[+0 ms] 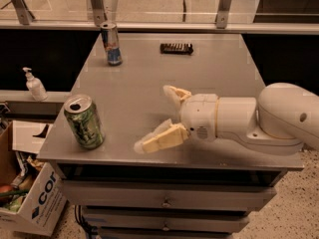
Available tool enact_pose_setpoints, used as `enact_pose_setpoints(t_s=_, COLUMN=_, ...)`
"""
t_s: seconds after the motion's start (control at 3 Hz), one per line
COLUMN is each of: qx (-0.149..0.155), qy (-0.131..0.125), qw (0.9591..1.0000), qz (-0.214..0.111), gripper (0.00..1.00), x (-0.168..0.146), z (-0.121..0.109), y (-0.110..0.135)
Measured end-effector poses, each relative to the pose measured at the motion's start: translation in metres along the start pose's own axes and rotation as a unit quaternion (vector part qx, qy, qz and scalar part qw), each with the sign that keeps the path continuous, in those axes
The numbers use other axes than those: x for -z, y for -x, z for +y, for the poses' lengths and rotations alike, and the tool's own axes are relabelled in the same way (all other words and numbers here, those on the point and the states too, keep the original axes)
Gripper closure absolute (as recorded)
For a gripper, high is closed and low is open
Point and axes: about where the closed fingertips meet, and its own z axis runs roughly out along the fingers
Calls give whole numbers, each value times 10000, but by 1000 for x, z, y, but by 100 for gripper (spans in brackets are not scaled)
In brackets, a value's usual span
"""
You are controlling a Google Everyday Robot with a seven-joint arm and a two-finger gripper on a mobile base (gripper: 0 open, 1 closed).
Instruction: Move green can near redbull can
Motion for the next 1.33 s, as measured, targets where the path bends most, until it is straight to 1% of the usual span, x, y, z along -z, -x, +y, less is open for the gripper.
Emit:
enact_pose_setpoints(t_s=0.33, qx=107, qy=-12, qw=9989, qz=-461, gripper=0, x=-34, z=-8, y=19)
enact_pose_setpoints(t_s=0.67, qx=141, qy=39, qw=9966, qz=-817, gripper=0, x=-64, z=-4, y=34)
enact_pose_setpoints(t_s=1.0, qx=171, qy=304, qw=9941, qz=-1026, gripper=0, x=-99, z=21, y=45)
enact_pose_setpoints(t_s=1.33, qx=150, qy=509, qw=9933, qz=-1024, gripper=0, x=-119, z=38, y=46)
